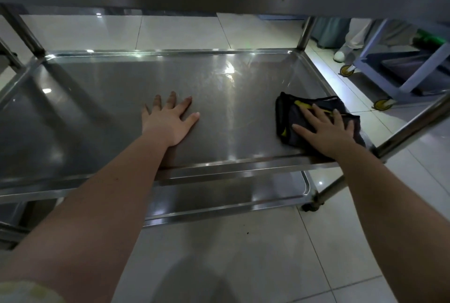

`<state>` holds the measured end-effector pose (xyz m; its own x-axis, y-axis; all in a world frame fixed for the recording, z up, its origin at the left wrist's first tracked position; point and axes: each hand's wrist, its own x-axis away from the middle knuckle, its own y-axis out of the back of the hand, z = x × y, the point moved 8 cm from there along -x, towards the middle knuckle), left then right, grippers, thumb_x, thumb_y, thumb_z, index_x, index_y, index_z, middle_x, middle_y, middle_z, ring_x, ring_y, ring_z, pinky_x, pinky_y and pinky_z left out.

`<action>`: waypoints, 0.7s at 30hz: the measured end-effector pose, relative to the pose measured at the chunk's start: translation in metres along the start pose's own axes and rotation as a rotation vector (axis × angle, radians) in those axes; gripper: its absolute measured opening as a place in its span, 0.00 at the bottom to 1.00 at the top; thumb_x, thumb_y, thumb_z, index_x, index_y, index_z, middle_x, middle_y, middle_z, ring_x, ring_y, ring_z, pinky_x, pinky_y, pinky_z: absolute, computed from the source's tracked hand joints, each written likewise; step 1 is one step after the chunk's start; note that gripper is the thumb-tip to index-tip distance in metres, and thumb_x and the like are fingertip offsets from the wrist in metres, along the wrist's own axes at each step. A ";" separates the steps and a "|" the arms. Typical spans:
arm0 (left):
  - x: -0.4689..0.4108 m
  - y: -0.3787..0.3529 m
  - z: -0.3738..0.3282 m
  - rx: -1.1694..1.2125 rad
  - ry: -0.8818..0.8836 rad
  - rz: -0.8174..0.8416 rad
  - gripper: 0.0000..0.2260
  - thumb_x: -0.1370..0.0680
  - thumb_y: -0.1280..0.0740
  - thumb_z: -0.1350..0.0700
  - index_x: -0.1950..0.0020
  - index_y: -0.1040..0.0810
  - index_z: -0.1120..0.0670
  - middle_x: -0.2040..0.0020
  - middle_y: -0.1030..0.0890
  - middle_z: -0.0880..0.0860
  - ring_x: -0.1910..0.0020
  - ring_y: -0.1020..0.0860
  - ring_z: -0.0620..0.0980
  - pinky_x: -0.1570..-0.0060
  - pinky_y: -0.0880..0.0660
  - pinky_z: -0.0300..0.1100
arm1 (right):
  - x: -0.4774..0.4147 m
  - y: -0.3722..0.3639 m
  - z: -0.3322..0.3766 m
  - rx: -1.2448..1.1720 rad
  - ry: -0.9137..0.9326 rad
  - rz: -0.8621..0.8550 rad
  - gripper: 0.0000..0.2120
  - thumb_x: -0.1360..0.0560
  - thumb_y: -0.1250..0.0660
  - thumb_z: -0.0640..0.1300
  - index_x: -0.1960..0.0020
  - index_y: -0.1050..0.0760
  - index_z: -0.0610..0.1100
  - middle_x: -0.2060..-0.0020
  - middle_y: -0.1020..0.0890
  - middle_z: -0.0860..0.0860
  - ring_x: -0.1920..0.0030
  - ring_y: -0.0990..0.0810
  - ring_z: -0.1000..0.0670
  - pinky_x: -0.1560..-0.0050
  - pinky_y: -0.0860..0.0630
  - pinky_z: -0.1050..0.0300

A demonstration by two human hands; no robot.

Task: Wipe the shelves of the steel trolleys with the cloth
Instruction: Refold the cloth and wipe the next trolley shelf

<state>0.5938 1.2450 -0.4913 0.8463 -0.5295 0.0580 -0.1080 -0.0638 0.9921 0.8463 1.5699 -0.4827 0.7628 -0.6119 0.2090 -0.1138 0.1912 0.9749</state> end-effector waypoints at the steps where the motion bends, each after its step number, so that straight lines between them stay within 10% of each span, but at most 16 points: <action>1: 0.000 0.000 0.000 0.003 0.000 -0.007 0.32 0.27 0.61 0.25 0.24 0.54 0.31 0.19 0.52 0.45 0.21 0.53 0.59 0.27 0.57 0.64 | 0.005 -0.004 -0.001 0.012 0.004 0.017 0.38 0.34 0.60 0.81 0.27 0.64 0.72 0.22 0.59 0.62 0.22 0.61 0.40 0.27 0.60 0.30; 7: 0.001 0.002 -0.001 -0.019 -0.006 -0.004 0.30 0.25 0.60 0.27 0.23 0.54 0.32 0.19 0.52 0.46 0.21 0.53 0.60 0.27 0.56 0.66 | 0.028 -0.008 0.037 -0.016 -0.082 0.006 0.37 0.31 0.59 0.80 0.26 0.63 0.70 0.22 0.61 0.61 0.23 0.63 0.37 0.30 0.61 0.25; 13: 0.000 0.003 0.004 -0.013 -0.006 -0.018 0.26 0.21 0.56 0.32 0.23 0.53 0.31 0.19 0.52 0.45 0.21 0.53 0.59 0.27 0.54 0.66 | 0.065 -0.033 0.214 0.033 0.326 -0.007 0.39 0.34 0.64 0.80 0.25 0.63 0.69 0.21 0.59 0.59 0.24 0.66 0.35 0.34 0.69 0.25; 21: -0.001 0.005 0.006 -0.007 -0.015 -0.019 0.30 0.25 0.58 0.26 0.23 0.52 0.31 0.19 0.50 0.45 0.21 0.51 0.60 0.27 0.54 0.65 | 0.029 -0.007 0.067 0.013 0.108 -0.002 0.36 0.30 0.57 0.79 0.26 0.61 0.72 0.22 0.59 0.63 0.22 0.62 0.42 0.28 0.63 0.30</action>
<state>0.5890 1.2403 -0.4873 0.8402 -0.5409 0.0373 -0.0882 -0.0685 0.9937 0.8265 1.4997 -0.4788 0.8270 -0.5261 0.1984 -0.1201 0.1794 0.9764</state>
